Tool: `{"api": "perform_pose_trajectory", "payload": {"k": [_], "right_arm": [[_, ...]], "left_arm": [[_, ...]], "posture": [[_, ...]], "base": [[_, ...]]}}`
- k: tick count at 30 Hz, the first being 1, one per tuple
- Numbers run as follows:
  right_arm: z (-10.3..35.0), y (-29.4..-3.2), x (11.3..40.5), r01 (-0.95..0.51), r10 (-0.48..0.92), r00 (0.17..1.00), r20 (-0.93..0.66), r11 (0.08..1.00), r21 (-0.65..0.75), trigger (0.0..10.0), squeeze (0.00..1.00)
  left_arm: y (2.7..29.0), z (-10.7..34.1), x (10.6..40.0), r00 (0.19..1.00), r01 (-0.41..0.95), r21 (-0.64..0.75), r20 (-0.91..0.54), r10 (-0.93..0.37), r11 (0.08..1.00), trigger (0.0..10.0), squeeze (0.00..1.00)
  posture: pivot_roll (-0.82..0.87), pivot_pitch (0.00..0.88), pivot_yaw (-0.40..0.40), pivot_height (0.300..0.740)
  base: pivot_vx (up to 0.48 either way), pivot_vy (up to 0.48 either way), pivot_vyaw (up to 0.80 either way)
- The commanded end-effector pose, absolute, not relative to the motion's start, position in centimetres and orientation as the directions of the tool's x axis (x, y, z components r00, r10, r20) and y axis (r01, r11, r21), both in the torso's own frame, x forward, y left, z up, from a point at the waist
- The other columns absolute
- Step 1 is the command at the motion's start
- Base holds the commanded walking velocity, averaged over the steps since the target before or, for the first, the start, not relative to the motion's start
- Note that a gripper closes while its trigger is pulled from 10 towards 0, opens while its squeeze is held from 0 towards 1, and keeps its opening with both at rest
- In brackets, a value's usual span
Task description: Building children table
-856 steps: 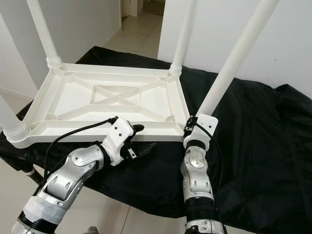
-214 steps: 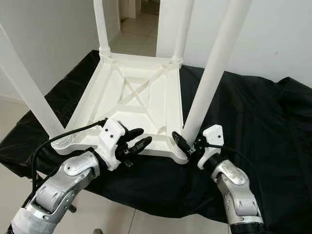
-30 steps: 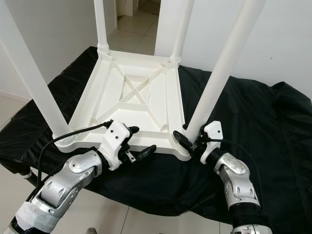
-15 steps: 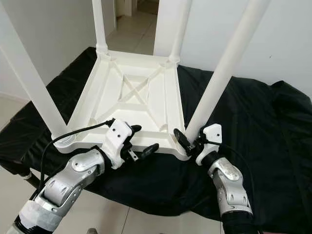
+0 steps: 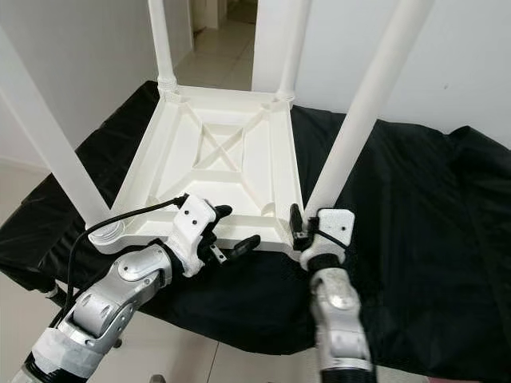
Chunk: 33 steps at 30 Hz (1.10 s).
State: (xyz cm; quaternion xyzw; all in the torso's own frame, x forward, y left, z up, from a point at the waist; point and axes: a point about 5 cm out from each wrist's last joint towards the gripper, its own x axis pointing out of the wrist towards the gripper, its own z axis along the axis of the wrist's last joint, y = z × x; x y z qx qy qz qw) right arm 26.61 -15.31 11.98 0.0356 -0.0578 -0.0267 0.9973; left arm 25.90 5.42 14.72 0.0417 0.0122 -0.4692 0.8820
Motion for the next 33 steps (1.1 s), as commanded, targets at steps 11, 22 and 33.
{"api": "perform_pose_trajectory", "payload": {"k": [11, 22, 33], "right_arm": [[11.9, -14.4, 26.6, 0.109, -0.12, 0.987, 0.103, 0.988, 0.107, 10.0, 0.0], [12.3, -13.9, 26.8, 0.085, -0.097, 0.989, 0.109, 0.99, 0.116, 10.0, 1.0], [13.1, -15.1, 27.2, -0.068, 0.053, 0.985, 0.166, 0.994, 0.086, 10.0, 1.0]], "left_arm": [[5.7, 14.9, 26.0, 0.515, 0.857, 0.064, -0.066, -0.855, 0.511, 10.0, 0.0], [5.8, 15.2, 26.3, 0.523, 0.851, 0.081, -0.06, -0.85, 0.518, 10.0, 0.0], [5.5, 15.3, 26.3, 0.526, 0.849, 0.08, -0.048, -0.849, 0.522, 10.0, 0.0]], "posture": [[-0.06, 0.0, -0.026, 0.74], [-0.05, 0.0, -0.036, 0.74], [-0.04, 0.0, -0.044, 0.74]], "base": [[0.0, 0.0, 0.0], [0.0, 0.0, 0.0], [0.0, 0.0, 0.0]]}}
